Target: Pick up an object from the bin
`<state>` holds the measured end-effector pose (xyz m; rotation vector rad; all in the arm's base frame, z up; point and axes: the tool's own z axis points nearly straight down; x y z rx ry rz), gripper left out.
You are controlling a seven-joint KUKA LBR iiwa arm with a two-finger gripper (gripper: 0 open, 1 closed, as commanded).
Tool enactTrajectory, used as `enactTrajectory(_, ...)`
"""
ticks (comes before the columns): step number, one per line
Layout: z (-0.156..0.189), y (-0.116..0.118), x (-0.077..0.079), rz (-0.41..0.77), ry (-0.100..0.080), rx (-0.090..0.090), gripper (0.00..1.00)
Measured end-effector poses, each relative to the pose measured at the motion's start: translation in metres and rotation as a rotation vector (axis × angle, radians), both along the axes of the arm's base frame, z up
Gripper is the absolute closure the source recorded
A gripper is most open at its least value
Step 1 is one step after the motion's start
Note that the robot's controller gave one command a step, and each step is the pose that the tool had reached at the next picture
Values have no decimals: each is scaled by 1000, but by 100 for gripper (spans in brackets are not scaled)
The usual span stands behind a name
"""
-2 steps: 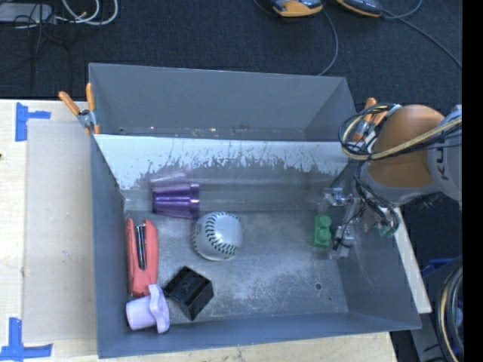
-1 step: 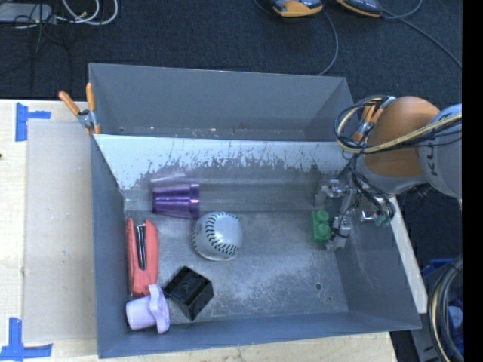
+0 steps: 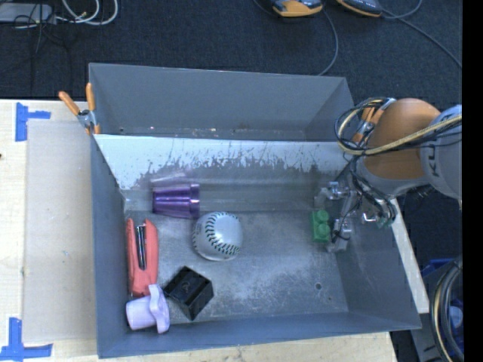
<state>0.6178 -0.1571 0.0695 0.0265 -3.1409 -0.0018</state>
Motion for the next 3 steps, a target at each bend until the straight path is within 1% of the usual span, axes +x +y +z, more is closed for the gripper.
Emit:
enactTrajectory(1, 1, 0, 4, -36, -4, 0, 100)
enactTrajectory(3, 3, 0, 4, -35, -2, 0, 100)
